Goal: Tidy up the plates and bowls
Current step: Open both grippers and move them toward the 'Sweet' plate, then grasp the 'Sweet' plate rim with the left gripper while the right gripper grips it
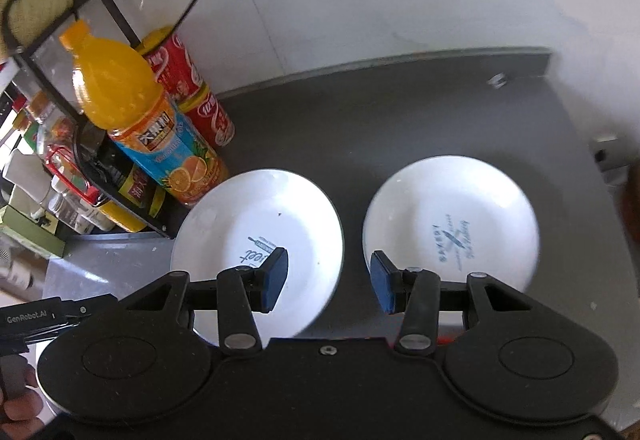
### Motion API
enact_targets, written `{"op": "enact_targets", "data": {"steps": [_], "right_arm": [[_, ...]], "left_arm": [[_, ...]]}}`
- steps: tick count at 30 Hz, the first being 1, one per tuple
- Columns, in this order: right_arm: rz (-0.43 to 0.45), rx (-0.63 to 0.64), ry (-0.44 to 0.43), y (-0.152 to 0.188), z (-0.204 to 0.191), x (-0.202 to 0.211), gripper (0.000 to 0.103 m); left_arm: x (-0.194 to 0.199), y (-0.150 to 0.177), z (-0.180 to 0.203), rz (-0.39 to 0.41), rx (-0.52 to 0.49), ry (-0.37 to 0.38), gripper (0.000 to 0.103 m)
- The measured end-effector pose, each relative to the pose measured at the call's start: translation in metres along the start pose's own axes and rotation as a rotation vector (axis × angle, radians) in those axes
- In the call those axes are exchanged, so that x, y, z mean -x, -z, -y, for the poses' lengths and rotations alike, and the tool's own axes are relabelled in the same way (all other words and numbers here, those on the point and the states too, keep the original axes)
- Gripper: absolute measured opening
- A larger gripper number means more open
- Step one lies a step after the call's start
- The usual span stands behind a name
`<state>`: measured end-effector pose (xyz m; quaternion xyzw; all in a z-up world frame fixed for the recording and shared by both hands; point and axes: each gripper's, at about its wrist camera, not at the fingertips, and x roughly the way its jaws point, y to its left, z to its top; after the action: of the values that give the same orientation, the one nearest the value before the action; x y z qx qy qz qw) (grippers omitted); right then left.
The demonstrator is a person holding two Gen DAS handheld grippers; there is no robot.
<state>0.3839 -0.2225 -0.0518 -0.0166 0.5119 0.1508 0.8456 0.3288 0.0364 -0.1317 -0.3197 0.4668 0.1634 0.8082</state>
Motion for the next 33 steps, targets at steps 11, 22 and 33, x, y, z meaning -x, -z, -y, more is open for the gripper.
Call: {"op": "enact_targets", "data": {"steps": [11, 22, 33], "right_arm": [[-0.139, 0.024, -0.1, -0.043, 0.011, -0.075, 0.046], [-0.242, 0.07, -0.103, -0.056, 0.015, -0.127, 0.043], [-0.3, 0.114, -0.099, -0.052, 0.017, -0.153, 0.03]], "left_arm": [[-0.041, -0.016, 0.0, 0.0, 0.177, -0.063, 0.059], [-0.085, -0.019, -0.004, -0.045, 0.282, -0.103, 0.035], [-0.11, -0.009, -0.006, -0.067, 0.346, -0.12, 0.02]]}}
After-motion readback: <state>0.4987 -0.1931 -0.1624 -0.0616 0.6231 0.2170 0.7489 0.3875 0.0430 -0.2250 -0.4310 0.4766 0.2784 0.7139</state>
